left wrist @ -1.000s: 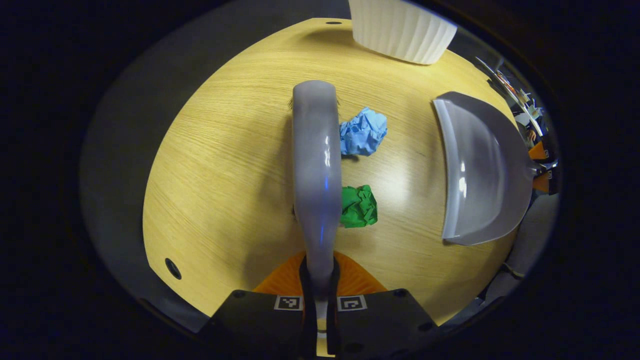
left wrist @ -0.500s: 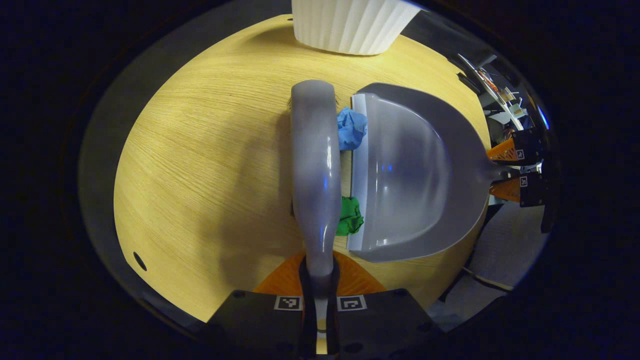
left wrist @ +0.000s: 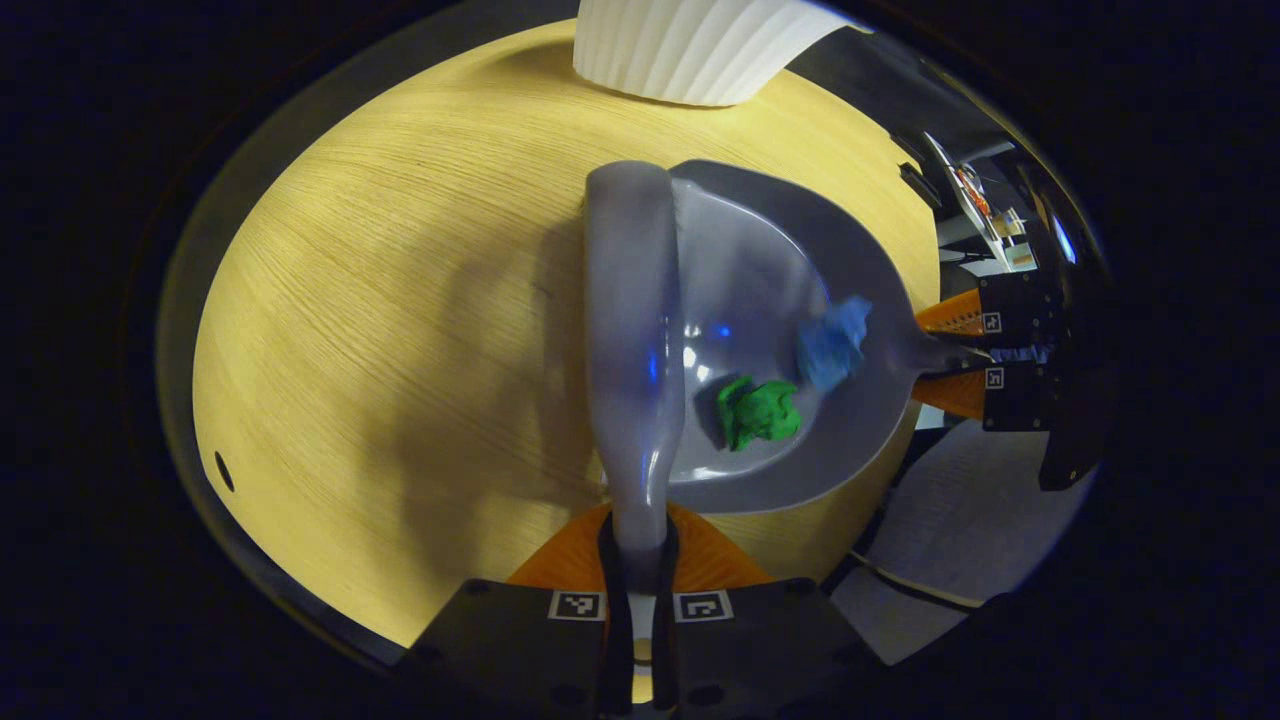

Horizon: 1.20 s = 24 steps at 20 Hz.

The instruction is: Pick up the small broom and dustpan from the desktop, sweep the trash into the dustpan with the broom, and then empty the trash into the garbage bin.

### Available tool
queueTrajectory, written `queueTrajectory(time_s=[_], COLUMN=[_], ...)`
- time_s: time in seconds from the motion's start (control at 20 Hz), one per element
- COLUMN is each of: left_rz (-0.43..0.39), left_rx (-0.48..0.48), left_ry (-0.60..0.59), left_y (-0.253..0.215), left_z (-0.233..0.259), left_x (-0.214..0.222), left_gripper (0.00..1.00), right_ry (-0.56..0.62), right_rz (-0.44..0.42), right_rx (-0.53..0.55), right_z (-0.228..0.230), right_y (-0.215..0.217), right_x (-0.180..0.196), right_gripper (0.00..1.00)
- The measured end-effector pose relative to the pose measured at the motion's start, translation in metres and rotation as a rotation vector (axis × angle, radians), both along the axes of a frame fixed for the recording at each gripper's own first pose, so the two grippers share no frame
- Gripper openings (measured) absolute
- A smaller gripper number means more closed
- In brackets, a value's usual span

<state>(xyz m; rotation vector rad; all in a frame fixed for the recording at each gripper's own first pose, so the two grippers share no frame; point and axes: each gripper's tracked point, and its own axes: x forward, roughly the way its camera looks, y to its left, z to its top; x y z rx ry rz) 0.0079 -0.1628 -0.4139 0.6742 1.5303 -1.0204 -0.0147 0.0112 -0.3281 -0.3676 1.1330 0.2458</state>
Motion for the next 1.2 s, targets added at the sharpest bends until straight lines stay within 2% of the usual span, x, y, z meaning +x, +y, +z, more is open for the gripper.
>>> queueTrajectory(time_s=[0.1,0.25,0.45,0.65,0.8,0.95,1.2], left_rz=[0.017,0.121,0.267,0.396,0.468,0.511,0.550], left_rx=[0.016,0.023,0.017,0.006,-0.008,-0.018,-0.043], left_ry=[-0.074,-0.164,-0.224,-0.261,-0.262,-0.270,-0.272], left_y=[0.007,0.019,0.049,0.102,0.135,0.175,0.183], left_z=[-0.003,0.000,0.019,0.039,0.033,0.041,0.006], left_x=[0.016,0.036,0.033,0.000,-0.032,-0.058,-0.084], left_gripper=[0.11,0.11,0.11,0.11,0.11,0.11,0.11], right_ry=[-0.003,-0.007,-0.010,-0.030,-0.060,-0.093,-0.142], right_rz=[0.002,-0.007,-0.031,-0.048,-0.059,-0.055,-0.059], right_rx=[0.002,0.015,0.035,0.046,0.053,0.061,0.077], right_z=[-0.001,-0.001,-0.001,0.002,0.010,0.007,0.009], right_y=[0.000,0.000,0.002,0.003,0.004,0.003,0.004], right_x=[0.000,-0.001,-0.002,-0.003,-0.003,-0.003,-0.002], right_gripper=[0.17,0.18,0.18,0.17,0.18,0.18,0.18])
